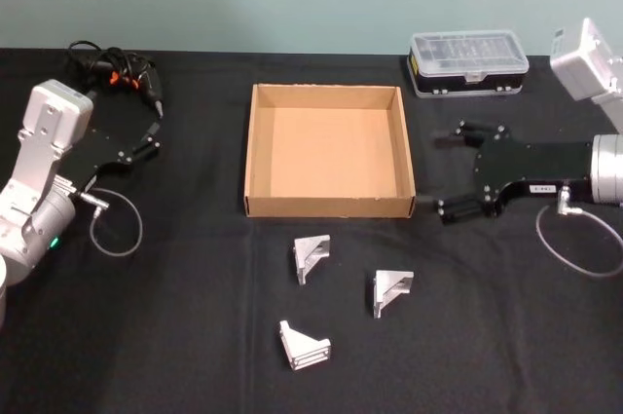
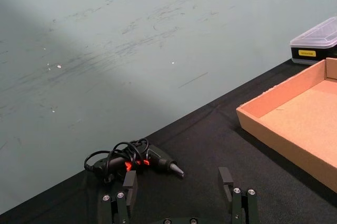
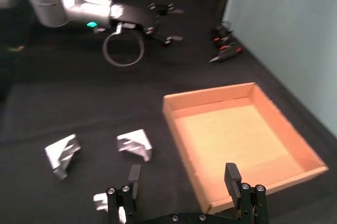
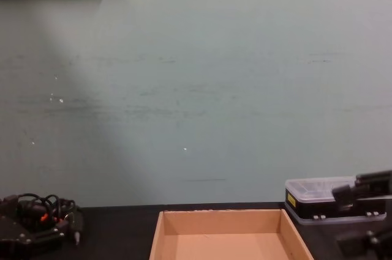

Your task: Use one hand to pick up the angle iron from the table and place it into the box.

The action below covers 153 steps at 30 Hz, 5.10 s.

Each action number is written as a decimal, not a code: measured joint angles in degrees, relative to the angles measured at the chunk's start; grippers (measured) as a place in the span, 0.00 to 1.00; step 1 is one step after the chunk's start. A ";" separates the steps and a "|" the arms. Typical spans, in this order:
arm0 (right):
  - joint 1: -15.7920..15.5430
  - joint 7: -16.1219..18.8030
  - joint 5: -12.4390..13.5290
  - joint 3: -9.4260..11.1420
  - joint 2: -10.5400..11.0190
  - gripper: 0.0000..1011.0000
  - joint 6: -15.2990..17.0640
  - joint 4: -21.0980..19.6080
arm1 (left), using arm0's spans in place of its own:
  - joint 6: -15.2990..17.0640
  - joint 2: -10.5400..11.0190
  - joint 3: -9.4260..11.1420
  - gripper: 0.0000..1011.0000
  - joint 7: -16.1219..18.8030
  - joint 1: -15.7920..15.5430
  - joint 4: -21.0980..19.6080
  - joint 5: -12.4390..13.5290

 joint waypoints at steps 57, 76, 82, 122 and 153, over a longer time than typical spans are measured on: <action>8.06 6.87 -7.84 -17.90 -2.17 0.99 4.04 5.59 | 0.00 0.00 0.00 0.99 0.00 0.00 0.00 0.00; 7.95 5.27 -9.12 -18.05 -3.68 0.99 3.77 8.19 | 0.00 0.00 0.00 0.99 0.00 0.00 0.00 0.00; 7.72 4.87 -9.23 -17.88 -4.08 0.86 3.44 8.64 | 0.00 0.00 0.00 0.99 0.00 0.00 0.00 0.00; 8.41 5.05 -8.99 -16.69 -5.62 0.08 1.51 9.60 | 0.00 0.00 0.00 0.99 0.00 0.00 0.00 0.00; 16.26 -4.26 -12.46 -10.81 -14.69 0.08 -3.39 22.45 | 0.00 0.00 0.00 0.99 0.00 0.00 0.00 0.00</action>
